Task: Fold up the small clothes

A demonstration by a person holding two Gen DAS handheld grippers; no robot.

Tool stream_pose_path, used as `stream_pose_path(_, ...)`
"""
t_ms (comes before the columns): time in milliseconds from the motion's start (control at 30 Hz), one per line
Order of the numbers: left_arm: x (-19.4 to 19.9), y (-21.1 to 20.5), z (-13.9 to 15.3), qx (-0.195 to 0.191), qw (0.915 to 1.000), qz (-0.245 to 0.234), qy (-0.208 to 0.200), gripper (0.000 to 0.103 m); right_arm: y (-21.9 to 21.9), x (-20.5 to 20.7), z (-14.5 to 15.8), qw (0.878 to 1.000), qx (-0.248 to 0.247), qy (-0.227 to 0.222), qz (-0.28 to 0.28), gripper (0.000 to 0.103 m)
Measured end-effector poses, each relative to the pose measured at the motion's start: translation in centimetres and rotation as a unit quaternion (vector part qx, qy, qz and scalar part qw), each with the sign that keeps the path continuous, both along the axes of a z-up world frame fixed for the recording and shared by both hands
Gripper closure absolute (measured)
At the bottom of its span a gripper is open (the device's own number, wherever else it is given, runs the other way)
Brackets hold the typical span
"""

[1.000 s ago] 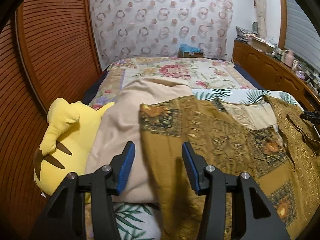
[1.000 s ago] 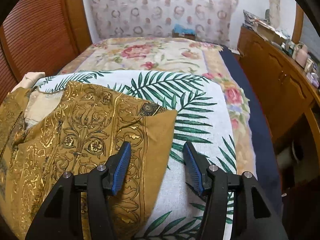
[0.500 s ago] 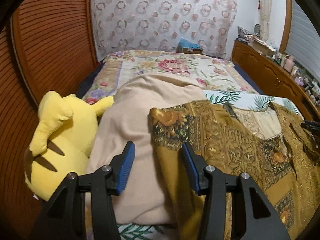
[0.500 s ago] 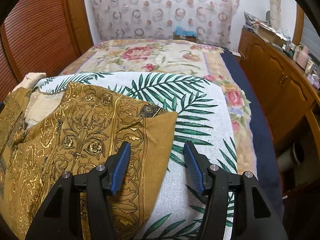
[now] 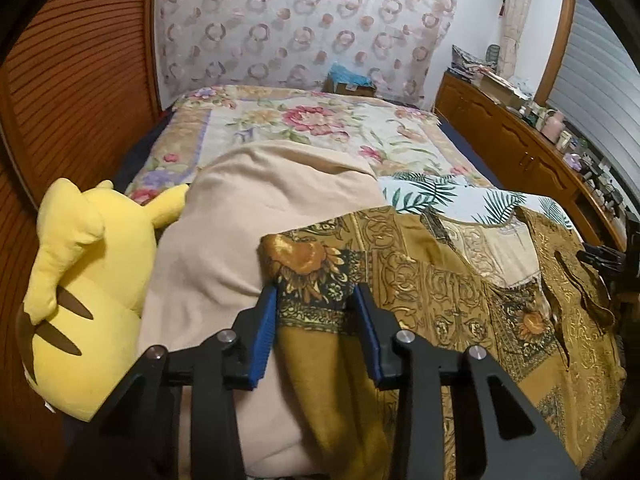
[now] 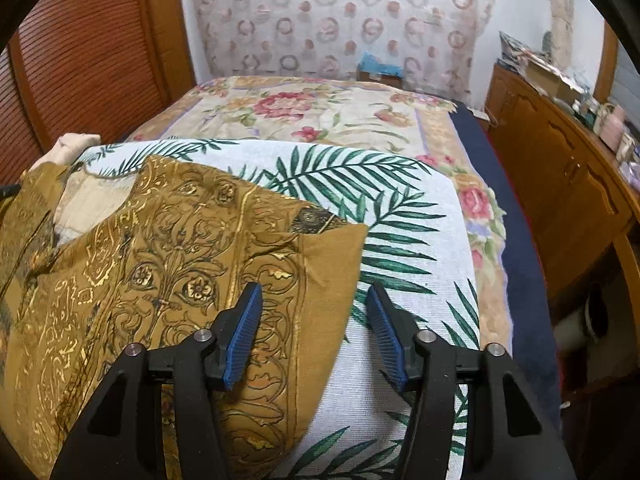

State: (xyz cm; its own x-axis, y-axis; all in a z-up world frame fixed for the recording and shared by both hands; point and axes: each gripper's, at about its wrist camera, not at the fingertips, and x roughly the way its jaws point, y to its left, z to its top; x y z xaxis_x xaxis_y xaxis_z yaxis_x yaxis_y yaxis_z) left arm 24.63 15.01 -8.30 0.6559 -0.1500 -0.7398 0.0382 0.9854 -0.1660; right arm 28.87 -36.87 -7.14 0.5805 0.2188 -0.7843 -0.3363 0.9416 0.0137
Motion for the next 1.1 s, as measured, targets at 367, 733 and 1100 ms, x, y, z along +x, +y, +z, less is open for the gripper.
stream_pose_path(367, -0.6, -1.2, 0.8, 0.004, 0.9997, -0.024, -0.007, 0.097, 0.7, -0.4, 0.4, 0.999, 0.013, 0.015, 0.036, 0.085)
stream_pose_path(733, -3.8, -4.8, 10.2, 0.038, 0.9910, -0.042, -0.122, 0.101, 1.7, -3.6, 9.9, 0.991, 0.068, -0.090, 0.067, 0.102)
stream_pose_path(1100, -1.7, -4.1, 19.5, 0.034, 0.9773, 0.001, -0.209, 0.101, 2.5, -0.2, 21.5, 0.983, 0.023, -0.174, 0.047, 0.103)
